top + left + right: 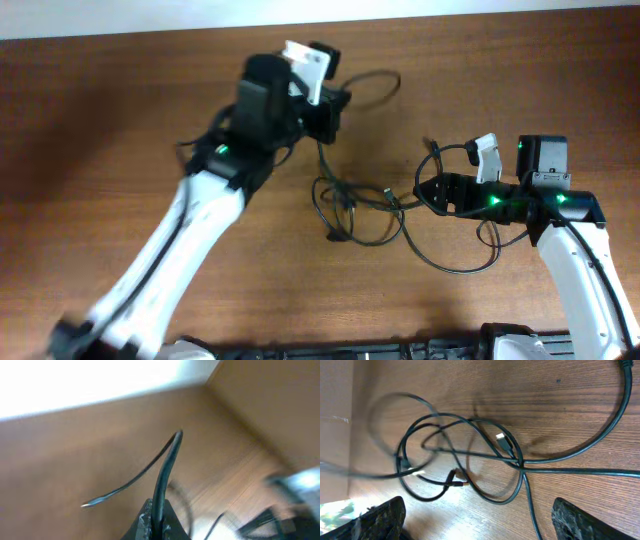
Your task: Untangle cables
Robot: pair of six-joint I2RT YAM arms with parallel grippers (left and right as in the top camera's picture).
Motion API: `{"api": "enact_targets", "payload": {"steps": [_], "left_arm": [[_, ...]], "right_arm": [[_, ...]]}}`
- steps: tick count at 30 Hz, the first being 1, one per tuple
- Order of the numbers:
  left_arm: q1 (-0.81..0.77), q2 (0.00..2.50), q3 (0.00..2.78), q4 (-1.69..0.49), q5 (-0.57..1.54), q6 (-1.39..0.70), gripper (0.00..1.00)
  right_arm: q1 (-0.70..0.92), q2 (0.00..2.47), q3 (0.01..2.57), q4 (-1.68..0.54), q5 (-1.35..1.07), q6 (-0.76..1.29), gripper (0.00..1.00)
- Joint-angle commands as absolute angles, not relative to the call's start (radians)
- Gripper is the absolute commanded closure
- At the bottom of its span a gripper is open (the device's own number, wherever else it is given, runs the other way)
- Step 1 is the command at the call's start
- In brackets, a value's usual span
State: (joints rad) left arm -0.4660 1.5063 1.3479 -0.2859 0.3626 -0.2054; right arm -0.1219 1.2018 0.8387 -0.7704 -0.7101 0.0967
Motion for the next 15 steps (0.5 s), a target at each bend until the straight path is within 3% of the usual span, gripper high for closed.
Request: {"api": "enact_targets", "payload": {"steps": [1,6,10,15], "left_arm": [[-0.466,1.343,1.372,-0.284,0.377,-0.247,1.00],[-0.466,1.264,1.372,-0.284,0.350,-0.247,1.00],[-0.463,1.260,1.372,-0.220,0.293,-0.262,1.00],[-0.384,1.226,1.372,-0.226,0.009,-0.356,1.00]], "right_arm": [[-0.117,1.203,0.841,-0.761,-0.770,0.082,0.09],[0.099,1.205,0.841,-0.582,-0.808,0.085,0.08],[0.332,1.257,0.841,-0.439,-0.622,0.085,0.05],[0.533,1.463,0.841,-0.311,-0.482,0.120,0.04]]}}
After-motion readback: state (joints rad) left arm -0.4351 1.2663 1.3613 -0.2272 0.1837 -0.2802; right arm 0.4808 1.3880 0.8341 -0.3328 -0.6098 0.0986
